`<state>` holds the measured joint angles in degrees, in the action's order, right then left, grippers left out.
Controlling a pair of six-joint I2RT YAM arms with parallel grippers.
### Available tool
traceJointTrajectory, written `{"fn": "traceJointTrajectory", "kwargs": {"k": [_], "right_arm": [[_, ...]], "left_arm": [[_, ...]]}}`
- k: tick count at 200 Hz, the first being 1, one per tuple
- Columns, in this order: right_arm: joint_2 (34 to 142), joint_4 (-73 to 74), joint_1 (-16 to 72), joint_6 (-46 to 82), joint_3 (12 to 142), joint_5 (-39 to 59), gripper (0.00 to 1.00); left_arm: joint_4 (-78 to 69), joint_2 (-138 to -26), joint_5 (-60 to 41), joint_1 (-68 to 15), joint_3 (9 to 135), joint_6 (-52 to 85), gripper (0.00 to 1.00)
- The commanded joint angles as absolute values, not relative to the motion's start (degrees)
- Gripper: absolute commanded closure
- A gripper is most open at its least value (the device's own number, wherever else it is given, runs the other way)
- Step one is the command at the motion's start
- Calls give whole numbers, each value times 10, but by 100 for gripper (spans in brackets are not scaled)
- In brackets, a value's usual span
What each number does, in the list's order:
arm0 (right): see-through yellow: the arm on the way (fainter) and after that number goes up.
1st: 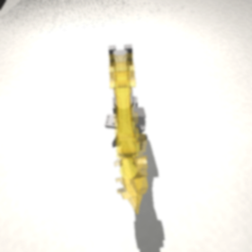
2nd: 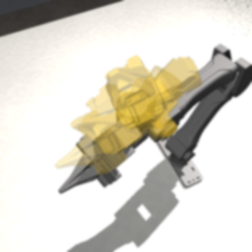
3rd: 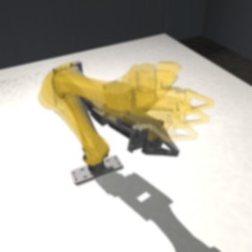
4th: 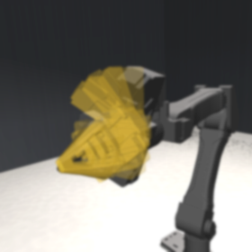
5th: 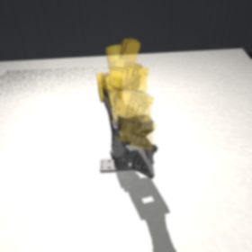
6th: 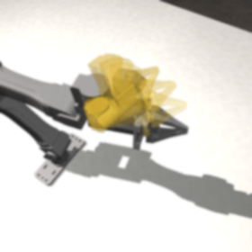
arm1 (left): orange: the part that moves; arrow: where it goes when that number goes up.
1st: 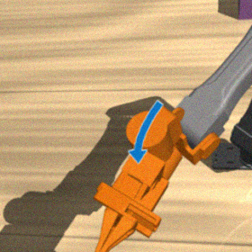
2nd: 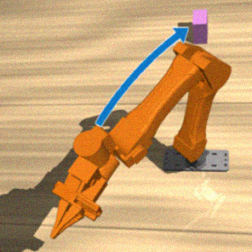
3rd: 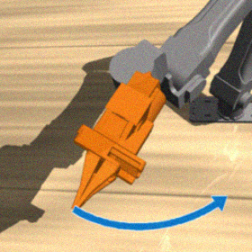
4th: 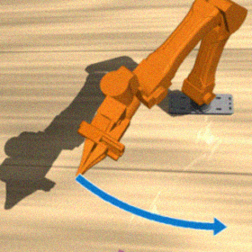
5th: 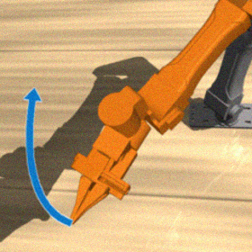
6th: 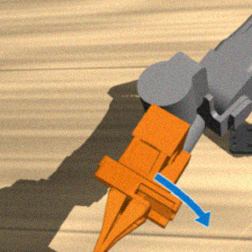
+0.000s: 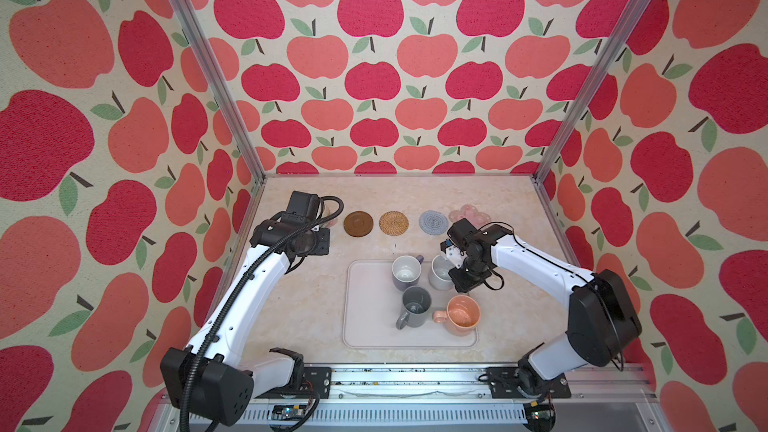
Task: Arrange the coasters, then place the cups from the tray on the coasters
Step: 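Close the right gripper on the pink speckled mug handle and lift it, then carry the pink speckled mug with the right gripper toward the pink flower coaster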
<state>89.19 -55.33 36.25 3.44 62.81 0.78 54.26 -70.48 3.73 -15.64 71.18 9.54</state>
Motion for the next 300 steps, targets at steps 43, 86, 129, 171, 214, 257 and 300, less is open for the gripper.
{"fn": "traceJointTrajectory", "kwargs": {"k": [43,86,129,171,214,257,300], "right_arm": [[893,-546,361,54,640,-35,97],[877,-544,361,62,650,-79,100],[869,-540,359,56,664,-97,100],[860,-532,348,44,678,-91,100],[849,-524,328,40,691,-85,100],[844,-518,296,35,702,-90,100],[848,-499,272,23,721,-103,100]], "left_arm": [[557,-685,55,-159,693,108,65],[548,-685,51,-159,682,111,65],[548,-681,54,-159,674,111,65],[541,-682,51,-157,666,114,65],[534,-691,49,-158,663,116,65],[526,-703,44,-158,666,118,65],[514,-723,39,-156,672,119,65]]}}
